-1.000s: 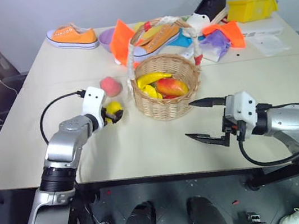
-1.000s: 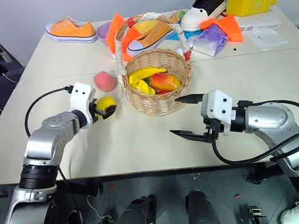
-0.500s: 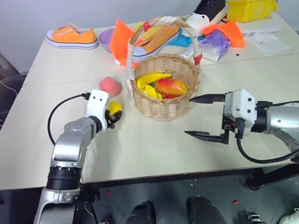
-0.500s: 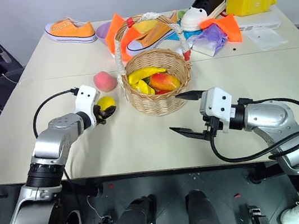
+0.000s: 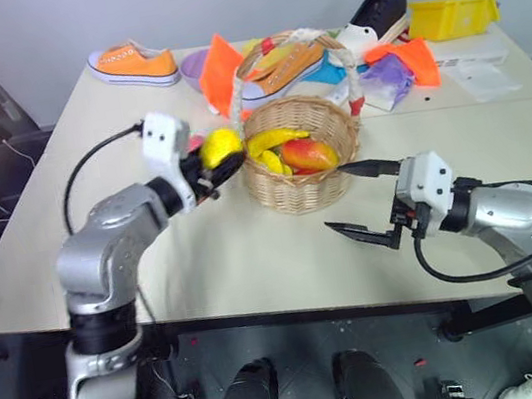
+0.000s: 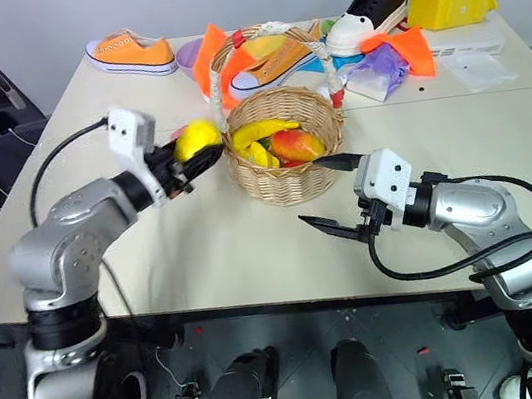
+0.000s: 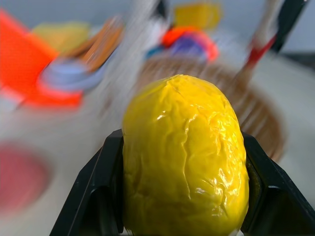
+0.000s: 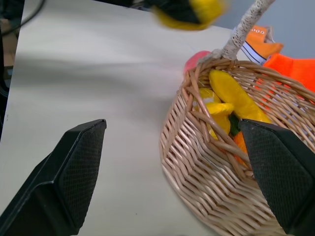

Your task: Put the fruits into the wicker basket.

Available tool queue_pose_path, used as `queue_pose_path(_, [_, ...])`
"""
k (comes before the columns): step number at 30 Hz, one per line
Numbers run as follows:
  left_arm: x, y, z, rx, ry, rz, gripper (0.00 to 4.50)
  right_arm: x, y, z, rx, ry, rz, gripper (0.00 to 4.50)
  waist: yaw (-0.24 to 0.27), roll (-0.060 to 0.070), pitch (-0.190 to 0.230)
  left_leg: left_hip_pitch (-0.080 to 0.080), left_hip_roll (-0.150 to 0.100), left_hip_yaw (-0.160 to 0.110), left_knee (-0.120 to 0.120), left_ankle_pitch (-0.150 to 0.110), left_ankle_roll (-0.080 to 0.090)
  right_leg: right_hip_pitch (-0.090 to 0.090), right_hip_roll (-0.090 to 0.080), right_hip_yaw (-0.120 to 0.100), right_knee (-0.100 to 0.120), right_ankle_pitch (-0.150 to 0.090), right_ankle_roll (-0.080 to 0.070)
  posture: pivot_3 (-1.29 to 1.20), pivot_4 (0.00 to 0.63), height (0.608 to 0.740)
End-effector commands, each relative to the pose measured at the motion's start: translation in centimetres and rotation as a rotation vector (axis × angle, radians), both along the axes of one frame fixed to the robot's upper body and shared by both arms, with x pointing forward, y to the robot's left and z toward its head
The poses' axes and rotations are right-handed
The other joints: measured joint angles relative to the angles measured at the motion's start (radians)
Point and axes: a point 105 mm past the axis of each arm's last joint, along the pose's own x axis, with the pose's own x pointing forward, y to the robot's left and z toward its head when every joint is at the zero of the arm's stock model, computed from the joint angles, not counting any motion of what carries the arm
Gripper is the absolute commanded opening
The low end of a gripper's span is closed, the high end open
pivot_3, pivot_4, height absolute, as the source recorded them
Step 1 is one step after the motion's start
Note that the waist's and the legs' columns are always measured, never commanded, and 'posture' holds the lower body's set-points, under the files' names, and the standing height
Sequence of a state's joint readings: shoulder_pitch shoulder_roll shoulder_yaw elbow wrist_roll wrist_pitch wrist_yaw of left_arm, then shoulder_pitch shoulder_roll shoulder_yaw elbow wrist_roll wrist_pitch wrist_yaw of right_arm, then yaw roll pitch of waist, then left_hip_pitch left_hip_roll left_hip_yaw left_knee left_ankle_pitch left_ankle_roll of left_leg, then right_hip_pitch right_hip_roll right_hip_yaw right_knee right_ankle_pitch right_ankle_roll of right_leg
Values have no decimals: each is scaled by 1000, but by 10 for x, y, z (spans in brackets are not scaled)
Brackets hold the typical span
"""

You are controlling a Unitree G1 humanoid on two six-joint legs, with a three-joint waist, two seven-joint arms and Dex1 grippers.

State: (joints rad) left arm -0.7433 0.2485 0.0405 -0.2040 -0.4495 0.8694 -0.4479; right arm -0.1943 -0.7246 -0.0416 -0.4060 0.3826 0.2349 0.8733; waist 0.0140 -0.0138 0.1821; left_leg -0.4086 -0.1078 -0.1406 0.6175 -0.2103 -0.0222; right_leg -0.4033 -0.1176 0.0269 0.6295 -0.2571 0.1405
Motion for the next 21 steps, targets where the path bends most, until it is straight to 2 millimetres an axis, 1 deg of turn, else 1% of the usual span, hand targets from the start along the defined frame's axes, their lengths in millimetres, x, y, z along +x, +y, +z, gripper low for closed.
queue_pose_path(1, [15, -20, 11, -22, -71, 46, 2151, 1, -1, 13, 12, -70, -19, 4500, -3, 0, 0, 0, 0, 0, 0, 0, 0, 0, 0, 0, 0, 0, 0, 0, 150, 740])
queue_pose_path(3, [24, -33, 11, -33, -92, 60, 2151, 1, -1, 14, 17, -80, -36, 4500, -4, 0, 0, 0, 0, 0, -1, 0, 0, 0, 0, 0, 0, 0, 0, 0, 150, 740])
queue_pose_path(5, [25, -40, 9, -58, -78, 27, 2151, 0, -1, 15, 24, -85, -44, 4500, -6, 0, 0, 0, 1, 1, -1, 0, 0, -1, 1, 0, 0, 0, 0, 0, 150, 740])
queue_pose_path(7, [24, -43, 8, -94, -41, -5, 3167, -2, -3, 14, 20, -85, -56, 4500, -5, 0, 0, 0, 1, 0, -2, 0, 0, -2, 1, 0, 0, 0, 0, 0, 150, 740])
queue_pose_path(8, [24, -44, 8, -84, -57, -15, 3422, -3, -5, 14, 21, -83, -64, 4500, -3, 0, 0, 0, 1, 0, -2, 0, 0, -2, 1, 0, 0, 0, 0, 0, 150, 740])
queue_pose_path(9, [24, -43, 9, -73, -74, -11, 3892, -4, -6, 13, 18, -82, -71, 4500, -2, 0, 0, 0, 1, 0, -2, 0, 0, -2, 1, 0, 0, 0, 0, 0, 150, 740])
queue_pose_path(10, [22, -43, 9, -61, -91, -21, 4455, -4, -7, 13, 21, -81, -77, 4500, -2, 0, 0, 0, 0, 0, -2, 0, 0, -2, 1, 0, 0, 0, 0, 0, 150, 740])
queue_pose_path(12, [20, -43, 9, -52, -106, -31, 4455, -5, -7, 13, 24, -80, -82, 4500, -2, 0, 0, 0, 0, 0, -1, 0, 0, -2, 1, 0, 0, 0, 0, 0, 150, 740])
queue_pose_path(14, [14, -38, 10, -73, -96, -53, 4455, -3, -9, 14, 37, -81, -96, 4500, -3, 0, 0, 0, 0, 0, -1, 0, 0, -1, 1, 0, 0, 0, 0, 0, 150, 740])
queue_pose_path(16, [11, -30, 9, -57, -106, -38, 4455, -3, -11, 14, 39, -81, -107, 4500, -6, 0, 0, 0, 0, 0, -1, 0, 0, -1, 1, 1, 0, 0, 0, 0, 150, 740])
queue_pose_path(19, [-1, -10, 7, -49, -110, -48, 4455, -2, -13, 17, 63, -85, -118, 4500, -7, 0, 0, 0, 1, 0, -1, 0, 0, -2, 1, 1, 1, 0, 0, 0, 150, 740])
queue_pose_path(20, [-4, -6, 6, -39, -109, -53, 4455, -2, -13, 18, 66, -85, -120, 4500, -8, 0, 0, 0, 1, 0, -2, 0, 0, -2, 1, 1, 1, 0, 0, 0, 150, 740])
queue_pose_path(21, [-12, -1, -4, 26, -120, -79, 4455, -2, -13, 18, 69, -84, -117, 4500, -9, 0, 0, 0, 1, 0, -2, 0, 0, -2, 1, 1, 1, 0, 0, 0, 150, 740])
